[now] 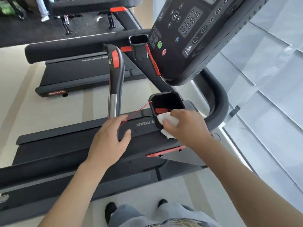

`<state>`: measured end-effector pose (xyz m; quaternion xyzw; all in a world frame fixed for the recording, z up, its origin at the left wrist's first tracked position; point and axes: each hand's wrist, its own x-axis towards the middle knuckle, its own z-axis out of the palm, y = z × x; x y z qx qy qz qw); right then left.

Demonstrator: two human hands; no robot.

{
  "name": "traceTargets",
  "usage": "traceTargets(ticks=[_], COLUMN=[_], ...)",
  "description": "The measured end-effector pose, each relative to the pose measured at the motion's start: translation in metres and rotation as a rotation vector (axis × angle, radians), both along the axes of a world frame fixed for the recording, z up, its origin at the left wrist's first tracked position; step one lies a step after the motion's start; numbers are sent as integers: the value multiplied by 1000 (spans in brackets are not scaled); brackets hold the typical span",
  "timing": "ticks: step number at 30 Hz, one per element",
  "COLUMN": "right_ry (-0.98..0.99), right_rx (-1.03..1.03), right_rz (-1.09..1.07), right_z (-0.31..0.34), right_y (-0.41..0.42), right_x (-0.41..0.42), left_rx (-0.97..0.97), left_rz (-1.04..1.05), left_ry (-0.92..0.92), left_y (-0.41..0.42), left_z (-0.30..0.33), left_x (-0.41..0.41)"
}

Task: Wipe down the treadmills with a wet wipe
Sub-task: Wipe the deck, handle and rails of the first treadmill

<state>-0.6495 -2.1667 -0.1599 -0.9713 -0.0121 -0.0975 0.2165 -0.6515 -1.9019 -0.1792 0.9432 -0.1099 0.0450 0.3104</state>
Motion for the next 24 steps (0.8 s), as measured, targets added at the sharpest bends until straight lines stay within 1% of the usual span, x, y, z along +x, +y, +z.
traceTargets(ticks=[2,4,7,9,12,14,17,20,24], right_ry=[-31,-64,-118,-140,-163,-195,-234,-169,-154], right_rx=[35,58,32,-19,-79,-49,-5,-91,-64], right_rz=[16,22,-4,-10,8,54,188,259,318], right_z=[-3,-4,-6,-9,-8,-9,-17,-27,-33], right_y=[-1,1,13,20,35,60,119,184,258], right_x=[-9,-15,-20,-18,-18,-20,-25,-25,-17], left_rx=[0,-74,-147,-155,-32,63,153,188,198], left_rz=[71,112,71,27,41,75,123,139,158], left_ry=[-8,-9,-77,-111,-147,-163,-168,-151,-131], left_y=[9,14,20,27,45,62,96,133,188], left_z=[-3,-8,-14,-16,-15,-14,-14,-15,-15], left_x=[-15,-20,-21,-22,-31,-36,-43,-47,-53])
